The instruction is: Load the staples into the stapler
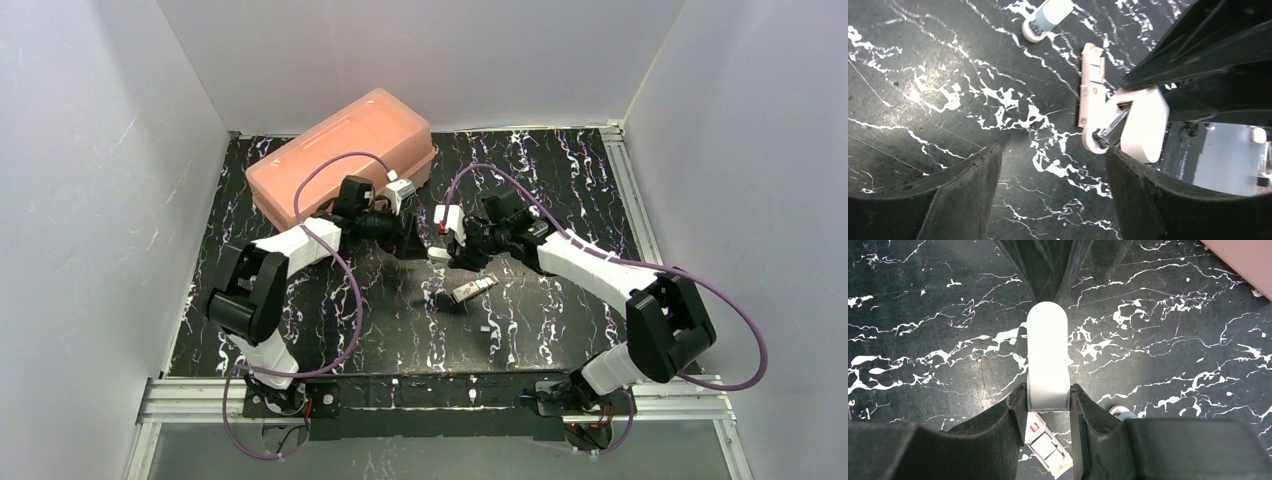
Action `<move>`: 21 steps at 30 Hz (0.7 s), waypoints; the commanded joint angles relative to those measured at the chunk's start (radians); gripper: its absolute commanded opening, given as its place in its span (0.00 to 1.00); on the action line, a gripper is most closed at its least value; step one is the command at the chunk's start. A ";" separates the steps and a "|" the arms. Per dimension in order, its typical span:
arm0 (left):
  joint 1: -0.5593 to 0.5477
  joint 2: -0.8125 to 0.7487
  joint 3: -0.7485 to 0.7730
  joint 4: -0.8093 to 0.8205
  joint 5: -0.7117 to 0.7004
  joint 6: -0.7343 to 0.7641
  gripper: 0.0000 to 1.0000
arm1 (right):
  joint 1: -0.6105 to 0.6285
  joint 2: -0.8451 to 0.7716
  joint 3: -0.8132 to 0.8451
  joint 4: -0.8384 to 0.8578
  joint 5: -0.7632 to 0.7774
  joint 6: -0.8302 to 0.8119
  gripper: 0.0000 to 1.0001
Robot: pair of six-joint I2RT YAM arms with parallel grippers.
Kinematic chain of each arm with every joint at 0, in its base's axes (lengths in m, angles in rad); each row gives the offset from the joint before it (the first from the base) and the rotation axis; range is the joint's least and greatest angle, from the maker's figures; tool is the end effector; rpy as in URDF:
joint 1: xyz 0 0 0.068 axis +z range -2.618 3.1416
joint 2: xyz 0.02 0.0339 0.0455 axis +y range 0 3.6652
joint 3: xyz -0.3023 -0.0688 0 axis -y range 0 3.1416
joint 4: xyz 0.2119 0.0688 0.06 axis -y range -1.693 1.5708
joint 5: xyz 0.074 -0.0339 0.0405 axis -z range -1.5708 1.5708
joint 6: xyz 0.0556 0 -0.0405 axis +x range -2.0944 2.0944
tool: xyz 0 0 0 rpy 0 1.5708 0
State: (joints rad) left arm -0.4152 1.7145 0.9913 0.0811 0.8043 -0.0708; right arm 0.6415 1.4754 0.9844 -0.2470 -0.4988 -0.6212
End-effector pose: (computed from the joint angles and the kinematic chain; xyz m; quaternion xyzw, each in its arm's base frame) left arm 0.3059 -0.1786 0.2500 0.3137 0.7806 -0.4388 0.3158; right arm 0.2222 0.1992 0.2848 -0.6037 0.6565 0.2297 0.3896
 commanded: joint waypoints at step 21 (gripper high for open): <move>0.079 -0.010 0.320 -0.269 0.463 -0.411 0.89 | -0.037 -0.097 0.218 -0.075 -0.132 0.056 0.01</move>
State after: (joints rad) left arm -0.3305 1.6768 1.2613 -0.1974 1.1030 -0.2905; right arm 0.6102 1.3872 1.1175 -0.3420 -0.5617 -0.5995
